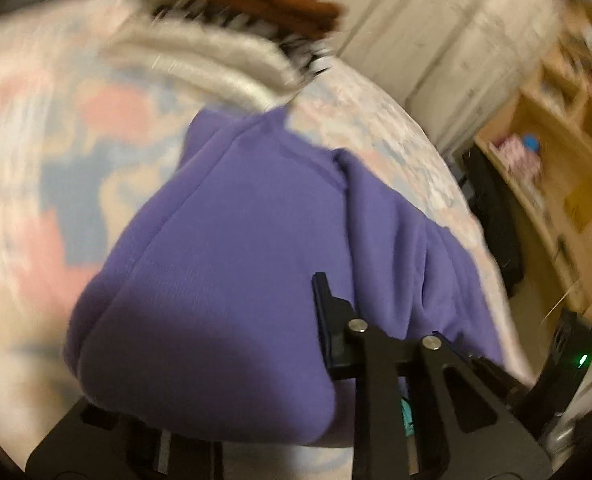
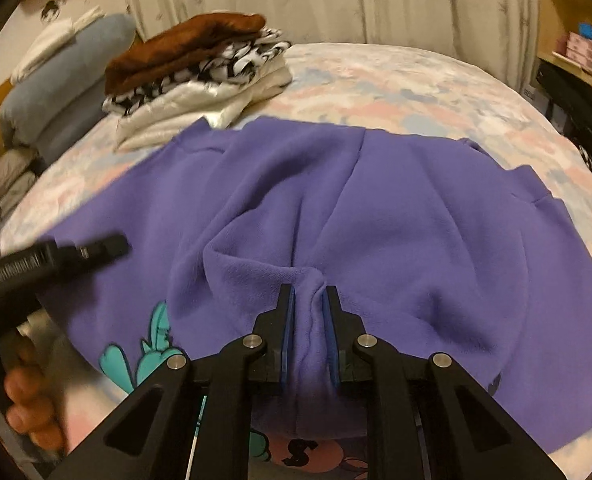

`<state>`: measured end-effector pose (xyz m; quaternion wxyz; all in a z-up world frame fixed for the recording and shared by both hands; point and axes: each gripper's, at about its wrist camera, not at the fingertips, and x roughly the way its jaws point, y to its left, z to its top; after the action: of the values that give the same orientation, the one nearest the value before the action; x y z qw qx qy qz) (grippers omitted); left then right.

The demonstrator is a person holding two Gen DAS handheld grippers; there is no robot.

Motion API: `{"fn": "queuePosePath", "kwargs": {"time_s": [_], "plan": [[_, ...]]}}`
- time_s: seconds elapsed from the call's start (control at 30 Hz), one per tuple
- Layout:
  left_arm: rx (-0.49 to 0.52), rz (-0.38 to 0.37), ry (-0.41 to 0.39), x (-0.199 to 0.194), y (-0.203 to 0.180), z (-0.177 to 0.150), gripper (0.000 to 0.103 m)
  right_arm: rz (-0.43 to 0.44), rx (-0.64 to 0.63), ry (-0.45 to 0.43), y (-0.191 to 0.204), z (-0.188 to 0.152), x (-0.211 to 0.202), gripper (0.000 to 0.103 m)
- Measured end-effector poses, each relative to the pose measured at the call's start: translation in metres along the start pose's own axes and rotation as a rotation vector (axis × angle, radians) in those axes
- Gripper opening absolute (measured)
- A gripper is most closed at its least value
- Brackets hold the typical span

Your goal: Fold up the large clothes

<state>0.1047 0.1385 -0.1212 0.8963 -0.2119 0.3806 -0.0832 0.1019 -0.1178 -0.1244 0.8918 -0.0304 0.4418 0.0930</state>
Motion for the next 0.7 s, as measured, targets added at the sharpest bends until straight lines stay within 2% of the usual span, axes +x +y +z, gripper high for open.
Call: {"fn": "queuePosePath", "kwargs": {"time_s": [0.07,0.13,0.27,0.53,0.63,0.7], "plan": [[0.149,0.028,-0.063,-0.005,-0.031,0.003,0.017,0.013,0.004,0.011,-0.001,0.0,0.006,0.014],[0.248,0.022,-0.1,-0.01,-0.057,0.006,0.016,0.036,0.025,0.02,-0.004,-0.001,0.008,0.014],[0.378,-0.042,-0.13,-0.017,-0.105,0.015,0.016,0.114,0.098,0.028,-0.019,-0.009,0.005,0.014],[0.584,-0.13,-0.159,-0.026,-0.206,0.003,0.015,0.305,0.289,0.04,-0.078,-0.019,-0.013,0.014],[0.652,-0.178,-0.158,-0.025,-0.245,-0.007,0.015,0.306,0.353,0.0,-0.112,-0.025,-0.03,0.015],[0.695,-0.196,-0.141,-0.017,-0.269,-0.015,0.015,0.256,0.397,-0.046,-0.139,-0.03,-0.045,0.015]]}}
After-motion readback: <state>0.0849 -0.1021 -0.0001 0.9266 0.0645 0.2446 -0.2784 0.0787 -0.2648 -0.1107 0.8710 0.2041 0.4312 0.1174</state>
